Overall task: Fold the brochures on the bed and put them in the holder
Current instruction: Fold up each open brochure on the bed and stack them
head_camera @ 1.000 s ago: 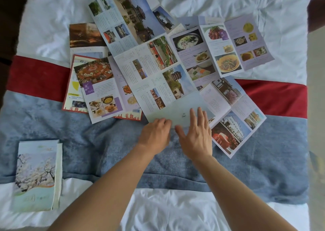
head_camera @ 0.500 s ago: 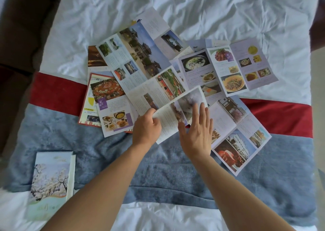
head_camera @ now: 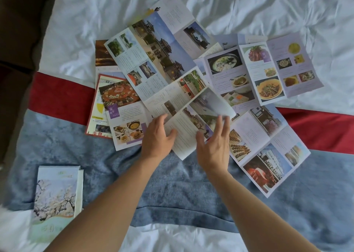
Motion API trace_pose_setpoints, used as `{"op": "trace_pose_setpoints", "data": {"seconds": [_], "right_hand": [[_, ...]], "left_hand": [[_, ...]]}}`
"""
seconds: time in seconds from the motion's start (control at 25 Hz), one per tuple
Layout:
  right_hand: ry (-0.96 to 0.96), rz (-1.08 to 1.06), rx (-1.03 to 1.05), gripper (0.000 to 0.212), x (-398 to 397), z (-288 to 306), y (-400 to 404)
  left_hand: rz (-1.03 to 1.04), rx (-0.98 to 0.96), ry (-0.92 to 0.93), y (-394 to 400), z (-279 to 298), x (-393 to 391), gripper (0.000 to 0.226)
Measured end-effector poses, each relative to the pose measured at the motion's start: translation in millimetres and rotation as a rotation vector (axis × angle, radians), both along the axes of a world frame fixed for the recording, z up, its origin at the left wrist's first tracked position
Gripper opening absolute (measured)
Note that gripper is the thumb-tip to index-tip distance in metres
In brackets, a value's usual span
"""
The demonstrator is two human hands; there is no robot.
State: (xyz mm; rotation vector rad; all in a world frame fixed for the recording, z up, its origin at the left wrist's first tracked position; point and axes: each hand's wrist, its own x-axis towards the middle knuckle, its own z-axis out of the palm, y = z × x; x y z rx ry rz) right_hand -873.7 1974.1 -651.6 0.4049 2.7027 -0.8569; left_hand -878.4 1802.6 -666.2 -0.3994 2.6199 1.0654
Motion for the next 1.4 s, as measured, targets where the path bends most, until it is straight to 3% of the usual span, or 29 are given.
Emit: {"op": "trace_pose_setpoints", "data": {"seconds": [0.16, 0.28, 0.32, 0.36, 0.44, 0.52, 0.6, 0.72, 0.84, 1.04, 1.16, 1.28, 1.4], "right_hand": [[-0.027, -0.38, -0.171, 0.064, -5, 10, -1], [-0.023, -0.598, -0.368, 0.035, -8, 18, 3], [-0.035, -0.647, -0.407, 0.038, -9, 21, 4], [-0.058, -0.681, -0.434, 0.056, -10, 23, 5], [-0.1, -0.739, -0.496, 0.087, -11, 28, 4], [-0.105, -0.802, -0.59, 0.09, -14, 36, 4], [-0.089, -0.842, -0.641, 0.067, -16, 42, 7], [-0.045, -0.946, -0.553, 0.007, -15, 47, 15], [-0.109, -1.011, -0.492, 0.016, -15, 49, 26], [-0.314, -1.117, -0.72, 0.019, -5, 41, 44], [-0.376, -1.15, -0.792, 0.02, 5, 38, 48], [-0.401, -1.15, -0.865, 0.019, 11, 40, 49], [-0.392, -1.127, -0.896, 0.019, 13, 41, 49]], "left_hand": [[-0.09, 0.019, 0.094, 18, 9, -4, 0.02], [-0.211, 0.014, 0.241, 37, 26, -4, 0.031], [-0.265, 0.02, 0.27, 43, 32, -3, 0.024], [-0.327, 0.03, 0.309, 48, 36, -1, 0.008], [-0.378, 0.031, 0.329, 57, 44, 0, 0.027], [-0.4, 0.046, 0.308, 64, 53, 1, 0.038], [-0.465, 0.059, 0.306, 71, 58, 2, 0.035], [-0.531, 0.125, 0.229, 76, 58, 8, 0.035], [-0.388, 0.129, 0.087, 70, 49, 7, 0.045], [-0.249, 0.081, -0.091, 53, 40, -3, 0.078], [-0.209, 0.11, -0.16, 56, 40, -5, 0.085], [-0.198, 0.159, -0.189, 62, 41, -1, 0.067], [-0.211, 0.149, -0.141, 67, 42, 5, 0.026]]}}
